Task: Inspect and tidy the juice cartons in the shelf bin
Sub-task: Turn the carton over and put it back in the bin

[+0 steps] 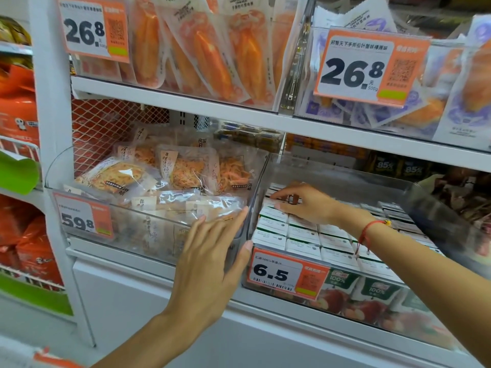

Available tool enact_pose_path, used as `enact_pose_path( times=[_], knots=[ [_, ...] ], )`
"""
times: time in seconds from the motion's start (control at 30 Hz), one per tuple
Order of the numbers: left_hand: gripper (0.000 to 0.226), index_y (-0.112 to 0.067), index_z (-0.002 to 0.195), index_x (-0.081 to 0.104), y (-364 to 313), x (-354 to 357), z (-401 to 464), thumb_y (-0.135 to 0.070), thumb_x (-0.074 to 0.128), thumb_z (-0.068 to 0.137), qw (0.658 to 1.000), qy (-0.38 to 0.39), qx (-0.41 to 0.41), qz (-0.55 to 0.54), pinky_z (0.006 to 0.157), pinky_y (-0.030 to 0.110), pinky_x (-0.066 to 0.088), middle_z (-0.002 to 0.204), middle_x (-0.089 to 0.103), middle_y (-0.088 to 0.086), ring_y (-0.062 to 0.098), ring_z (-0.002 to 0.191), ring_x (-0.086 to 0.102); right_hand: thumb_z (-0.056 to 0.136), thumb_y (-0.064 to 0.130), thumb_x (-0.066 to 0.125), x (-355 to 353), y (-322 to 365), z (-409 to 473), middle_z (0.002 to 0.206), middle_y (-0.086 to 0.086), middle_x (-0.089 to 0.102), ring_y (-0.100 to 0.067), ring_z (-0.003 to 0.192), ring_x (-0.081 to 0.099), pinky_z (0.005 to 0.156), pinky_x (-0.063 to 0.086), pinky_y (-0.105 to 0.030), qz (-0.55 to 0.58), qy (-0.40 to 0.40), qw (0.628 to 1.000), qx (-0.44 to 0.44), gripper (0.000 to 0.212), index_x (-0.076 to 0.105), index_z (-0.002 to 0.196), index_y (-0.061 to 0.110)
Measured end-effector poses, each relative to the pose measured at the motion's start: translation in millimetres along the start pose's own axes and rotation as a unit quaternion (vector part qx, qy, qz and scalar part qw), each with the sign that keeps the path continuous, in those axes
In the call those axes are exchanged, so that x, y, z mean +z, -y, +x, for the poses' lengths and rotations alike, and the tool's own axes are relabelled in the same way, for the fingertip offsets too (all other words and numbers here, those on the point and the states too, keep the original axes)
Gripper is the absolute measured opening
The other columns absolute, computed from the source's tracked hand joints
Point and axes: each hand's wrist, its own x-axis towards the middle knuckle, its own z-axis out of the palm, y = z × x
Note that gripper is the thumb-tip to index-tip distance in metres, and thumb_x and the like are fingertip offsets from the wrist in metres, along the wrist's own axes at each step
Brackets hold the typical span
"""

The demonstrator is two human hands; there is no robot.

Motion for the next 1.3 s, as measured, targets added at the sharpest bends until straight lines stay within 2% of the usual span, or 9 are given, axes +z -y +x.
enact_pose_path(
  times=[0.2, 0.3, 0.37, 0.83, 0.97, 1.07, 1.13, 1.23, 1.3],
  knots=[
    [0.053, -0.032, 0.149, 0.034, -1, 0, 0, -0.049, 0.032, 0.100, 1.000, -0.007, 0.002, -0.003, 0.117, 0.017, 0.003, 0.127, 0.057, -0.016, 0.001, 0.123, 0.037, 0.098, 0.038, 0.052, -8, -6, 6, 0.116, 0.007, 0.059, -0.004, 0.093, 0.053, 0.071, 0.038, -0.006, 0.040, 0.002, 0.999, 0.014, 0.030, 0.065, 0.123, 0.027],
    [0.053, -0.032, 0.149, 0.034, 0, 0, -1, -0.050, 0.032, 0.099, 1.000, -0.008, 0.004, -0.006, 0.118, 0.018, 0.003, 0.126, 0.057, -0.016, 0.001, 0.123, 0.037, 0.096, 0.031, 0.059, -11, -7, 20, 0.115, 0.004, 0.063, -0.006, 0.089, 0.054, 0.078, 0.040, -0.013, 0.041, -0.050, 0.997, 0.041, 0.027, 0.065, 0.121, 0.022],
    [0.053, -0.032, 0.149, 0.034, 0, 0, -1, -0.049, 0.032, 0.099, 1.000, -0.008, 0.004, -0.009, 0.118, 0.020, 0.005, 0.127, 0.057, -0.016, 0.002, 0.124, 0.038, 0.094, 0.033, 0.061, -12, -8, 27, 0.120, 0.000, 0.062, -0.011, 0.097, 0.052, 0.086, 0.039, -0.021, 0.001, -0.021, 0.998, 0.060, 0.033, 0.062, 0.125, 0.021],
    [0.053, -0.023, 0.148, 0.038, -1, 2, 2, -0.043, 0.036, 0.100, 1.000, -0.009, 0.011, -0.003, 0.119, 0.032, 0.015, 0.124, 0.061, -0.008, 0.009, 0.120, 0.044, 0.096, 0.044, 0.054, -22, -2, 40, 0.132, -0.004, 0.057, -0.014, 0.102, 0.049, 0.088, 0.036, -0.023, -0.100, 0.079, 0.990, 0.059, 0.044, 0.059, 0.132, 0.018],
    [0.053, -0.024, 0.148, 0.038, -1, 0, 2, -0.044, 0.035, 0.100, 1.000, -0.009, 0.014, -0.004, 0.118, 0.032, 0.016, 0.122, 0.061, -0.008, 0.008, 0.119, 0.044, 0.099, 0.036, 0.052, -16, -1, 34, 0.131, -0.009, 0.055, -0.019, 0.107, 0.053, 0.091, 0.041, -0.025, -0.098, 0.039, 0.994, 0.041, 0.043, 0.055, 0.132, 0.009],
    [0.053, -0.023, 0.148, 0.038, 0, 1, 1, -0.044, 0.035, 0.100, 1.000, -0.009, 0.016, -0.002, 0.118, 0.032, 0.016, 0.123, 0.061, -0.007, 0.009, 0.120, 0.044, 0.099, 0.034, 0.051, -16, 4, 24, 0.126, -0.013, 0.058, -0.026, 0.109, 0.057, 0.094, 0.048, -0.035, -0.078, -0.013, 0.996, 0.036, 0.041, 0.051, 0.130, 0.007],
    [0.053, -0.024, 0.149, 0.037, 0, 1, 1, -0.045, 0.035, 0.100, 1.000, -0.008, 0.013, -0.002, 0.118, 0.033, 0.015, 0.126, 0.060, -0.007, 0.009, 0.122, 0.043, 0.101, 0.030, 0.049, -19, 9, 12, 0.120, -0.014, 0.059, -0.023, 0.097, 0.057, 0.082, 0.048, -0.032, -0.079, -0.064, 0.995, 0.006, 0.038, 0.048, 0.130, 0.006],
    [0.055, -0.025, 0.149, 0.036, -1, -2, 1, -0.047, 0.034, 0.099, 1.000, 0.003, 0.011, 0.002, 0.119, 0.028, 0.011, 0.130, 0.059, -0.007, 0.008, 0.124, 0.040, 0.101, 0.024, 0.048, -23, 18, -13, 0.102, -0.006, 0.059, -0.009, 0.076, 0.045, 0.061, 0.034, -0.013, -0.103, -0.134, 0.984, -0.058, 0.039, 0.042, 0.134, 0.005],
    [0.056, -0.028, 0.150, 0.032, -2, -7, 2, -0.051, 0.033, 0.099, 1.000, 0.020, 0.011, 0.012, 0.118, 0.020, 0.003, 0.134, 0.057, -0.008, 0.006, 0.127, 0.036, 0.101, 0.025, 0.047, -26, 25, -34, 0.101, -0.005, 0.057, -0.012, 0.076, 0.045, 0.062, 0.033, -0.018, -0.137, -0.177, 0.971, -0.089, 0.039, 0.041, 0.135, 0.006]
  ],
)
